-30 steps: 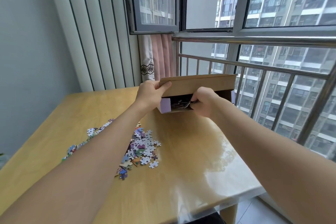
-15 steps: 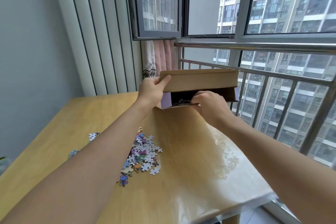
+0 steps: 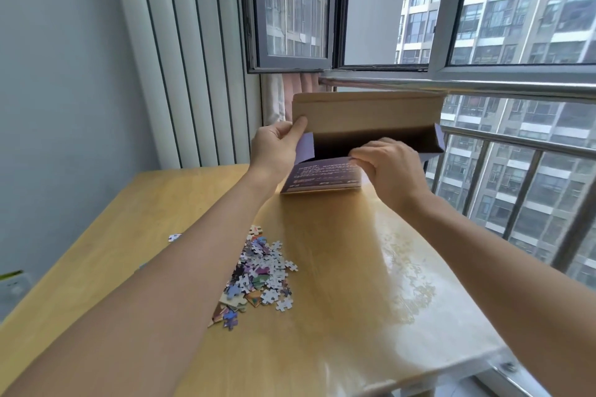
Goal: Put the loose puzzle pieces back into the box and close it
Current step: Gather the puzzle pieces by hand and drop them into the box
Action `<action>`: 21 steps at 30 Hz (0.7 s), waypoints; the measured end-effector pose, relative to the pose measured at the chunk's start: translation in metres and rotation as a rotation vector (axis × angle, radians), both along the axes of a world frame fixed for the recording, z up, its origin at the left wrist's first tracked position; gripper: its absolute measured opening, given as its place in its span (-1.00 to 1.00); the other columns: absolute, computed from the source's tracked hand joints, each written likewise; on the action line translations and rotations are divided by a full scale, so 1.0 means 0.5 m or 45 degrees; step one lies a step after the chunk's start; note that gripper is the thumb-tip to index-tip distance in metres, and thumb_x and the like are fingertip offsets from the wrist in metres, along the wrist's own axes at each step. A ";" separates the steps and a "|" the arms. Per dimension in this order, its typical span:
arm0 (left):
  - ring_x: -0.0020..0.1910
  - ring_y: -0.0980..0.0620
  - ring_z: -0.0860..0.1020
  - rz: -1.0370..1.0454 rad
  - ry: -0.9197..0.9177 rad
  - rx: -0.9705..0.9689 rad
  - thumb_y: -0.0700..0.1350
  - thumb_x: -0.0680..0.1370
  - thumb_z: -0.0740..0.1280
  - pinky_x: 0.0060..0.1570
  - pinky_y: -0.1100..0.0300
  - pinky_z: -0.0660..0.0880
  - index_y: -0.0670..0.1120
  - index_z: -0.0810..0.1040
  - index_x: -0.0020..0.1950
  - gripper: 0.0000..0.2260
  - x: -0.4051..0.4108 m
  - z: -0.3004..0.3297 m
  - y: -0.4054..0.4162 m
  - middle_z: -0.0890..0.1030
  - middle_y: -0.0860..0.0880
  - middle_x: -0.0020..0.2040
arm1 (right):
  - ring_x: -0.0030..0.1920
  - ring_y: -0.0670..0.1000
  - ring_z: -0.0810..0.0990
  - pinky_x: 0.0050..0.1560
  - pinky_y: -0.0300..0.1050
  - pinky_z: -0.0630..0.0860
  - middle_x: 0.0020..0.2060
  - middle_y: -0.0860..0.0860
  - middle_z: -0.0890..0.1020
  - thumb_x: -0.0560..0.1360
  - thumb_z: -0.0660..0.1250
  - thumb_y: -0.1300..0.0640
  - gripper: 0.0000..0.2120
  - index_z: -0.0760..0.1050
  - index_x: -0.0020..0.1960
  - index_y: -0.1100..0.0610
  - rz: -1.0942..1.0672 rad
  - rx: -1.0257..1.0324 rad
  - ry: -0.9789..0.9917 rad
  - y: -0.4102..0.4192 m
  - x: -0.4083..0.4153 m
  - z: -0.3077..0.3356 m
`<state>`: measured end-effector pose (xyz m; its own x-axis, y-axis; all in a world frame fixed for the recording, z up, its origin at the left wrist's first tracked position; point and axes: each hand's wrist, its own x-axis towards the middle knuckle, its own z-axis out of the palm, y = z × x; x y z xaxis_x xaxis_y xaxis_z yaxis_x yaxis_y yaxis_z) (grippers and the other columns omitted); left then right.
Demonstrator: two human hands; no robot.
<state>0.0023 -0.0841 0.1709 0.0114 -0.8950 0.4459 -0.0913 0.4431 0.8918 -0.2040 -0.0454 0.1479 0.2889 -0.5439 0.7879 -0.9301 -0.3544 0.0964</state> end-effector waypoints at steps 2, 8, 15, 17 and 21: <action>-0.12 0.07 0.54 -0.031 -0.048 0.048 0.06 0.62 0.35 0.02 0.12 0.50 0.00 0.67 -0.21 -0.74 0.002 -0.018 -0.003 0.65 0.00 -0.17 | -0.14 0.09 0.67 -0.07 -0.02 0.56 -0.16 -0.03 0.73 0.59 0.34 0.13 -0.82 0.70 -0.09 0.04 -0.097 0.140 0.064 -0.005 0.000 -0.009; -0.34 0.11 0.44 -0.064 -0.284 0.169 0.04 0.59 0.40 -0.20 0.21 0.38 -0.20 0.64 -0.20 -0.67 -0.006 -0.134 -0.007 0.58 0.04 -0.33 | -0.14 0.05 0.61 -0.16 -0.07 0.56 -0.10 -0.09 0.68 0.51 0.39 0.10 -0.87 0.67 0.01 -0.08 -0.248 0.597 0.180 0.003 -0.003 -0.090; -0.36 -0.01 0.33 -0.102 -0.519 0.280 0.07 0.60 0.37 -0.29 0.14 0.25 -0.26 0.43 -0.35 -0.52 -0.009 -0.235 0.015 0.37 -0.14 -0.39 | -0.35 -0.03 0.58 -0.31 -0.13 0.51 -0.39 -0.06 0.68 0.43 0.50 0.06 -0.90 0.71 -0.26 0.00 0.114 0.937 -0.256 0.036 0.041 -0.114; -0.38 0.05 0.31 -0.184 -0.586 0.286 0.02 0.60 0.38 -0.30 0.16 0.26 -0.34 0.48 -0.33 -0.52 0.003 -0.251 0.014 0.38 -0.10 -0.40 | -0.39 -0.01 0.62 -0.32 -0.15 0.56 -0.42 0.00 0.68 0.45 0.50 0.11 -0.92 0.73 -0.20 0.08 0.280 1.013 -0.365 0.048 0.075 -0.101; -0.18 0.26 0.56 -0.338 -0.710 0.265 -0.13 0.54 0.45 -0.12 0.31 0.45 -0.07 0.73 -0.08 -0.93 0.061 -0.231 0.020 0.70 0.10 -0.15 | -0.34 0.03 0.71 -0.19 -0.11 0.68 -0.33 0.10 0.72 0.46 0.44 0.26 -0.92 0.71 -0.09 0.17 0.353 1.210 -0.388 0.059 0.149 -0.094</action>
